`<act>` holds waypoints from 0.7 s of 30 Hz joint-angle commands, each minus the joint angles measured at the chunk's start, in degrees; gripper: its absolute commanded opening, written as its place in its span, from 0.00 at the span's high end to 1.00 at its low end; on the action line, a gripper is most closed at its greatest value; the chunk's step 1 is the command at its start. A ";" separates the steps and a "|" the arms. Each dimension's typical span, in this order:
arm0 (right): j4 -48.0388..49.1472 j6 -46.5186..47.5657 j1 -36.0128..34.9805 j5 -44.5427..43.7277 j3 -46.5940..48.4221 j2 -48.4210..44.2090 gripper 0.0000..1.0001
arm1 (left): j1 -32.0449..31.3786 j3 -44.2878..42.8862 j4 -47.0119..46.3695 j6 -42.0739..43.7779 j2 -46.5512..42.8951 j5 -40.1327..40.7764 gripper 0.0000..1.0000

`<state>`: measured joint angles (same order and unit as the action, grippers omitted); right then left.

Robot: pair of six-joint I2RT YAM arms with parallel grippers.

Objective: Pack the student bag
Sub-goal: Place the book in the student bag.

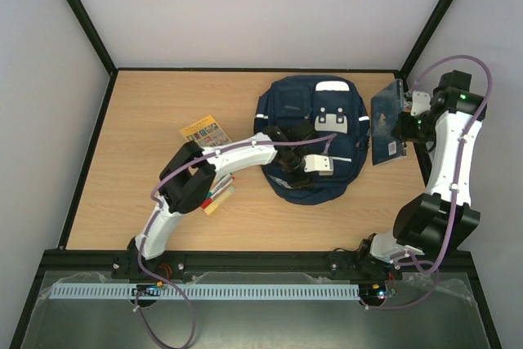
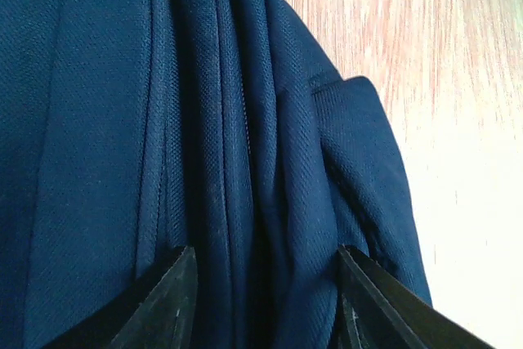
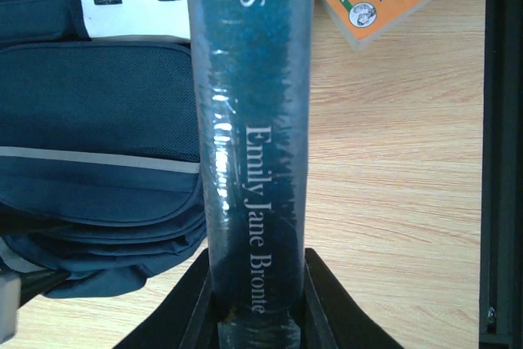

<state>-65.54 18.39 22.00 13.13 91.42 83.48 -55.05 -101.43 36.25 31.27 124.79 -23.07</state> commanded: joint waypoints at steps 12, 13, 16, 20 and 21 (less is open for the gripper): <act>0.28 -0.35 0.06 4.71 -3.61 -3.92 0.99 | 0.03 -7.15 -3.51 -11.03 6.41 -1.23 0.77; 0.48 -0.37 0.06 4.75 -4.40 -4.02 0.99 | 0.09 -7.54 -3.55 -11.50 6.16 -1.41 0.81; 2.31 -0.62 0.06 3.57 -6.92 -3.91 0.99 | 0.56 -7.32 -4.13 -14.20 4.29 -0.81 0.97; 5.04 -0.15 -0.01 1.60 -8.58 -2.93 0.99 | 2.38 -4.60 -4.79 -17.11 -0.48 -1.74 0.98; 5.80 -0.03 -0.07 1.67 -8.94 -2.52 0.99 | 2.92 -3.64 -5.02 -17.86 -1.68 -1.45 0.98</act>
<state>-64.36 18.37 22.00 14.06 83.05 81.45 -54.17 -106.80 33.52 17.72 129.80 -23.97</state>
